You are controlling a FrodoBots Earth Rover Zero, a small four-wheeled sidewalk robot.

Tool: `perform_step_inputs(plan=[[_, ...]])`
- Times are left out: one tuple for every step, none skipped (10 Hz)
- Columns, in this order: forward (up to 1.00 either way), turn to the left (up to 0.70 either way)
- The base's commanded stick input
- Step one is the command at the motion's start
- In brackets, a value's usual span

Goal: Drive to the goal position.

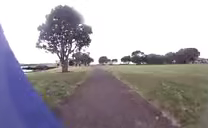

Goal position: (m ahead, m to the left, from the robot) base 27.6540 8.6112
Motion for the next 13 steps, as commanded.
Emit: perform_step_inputs(plan=[[0.7, 0.0], [0.7, 0.0], [0.7, 0.0], [0.7, 0.0], [0.7, 0.0], [0.7, 0.0], [0.7, 0.0], [0.7, 0.0], [0.7, 0.0], [0.0, 0.0], [0.0, 0.0], [0.0, 0.0], [0.0, 0.0]])
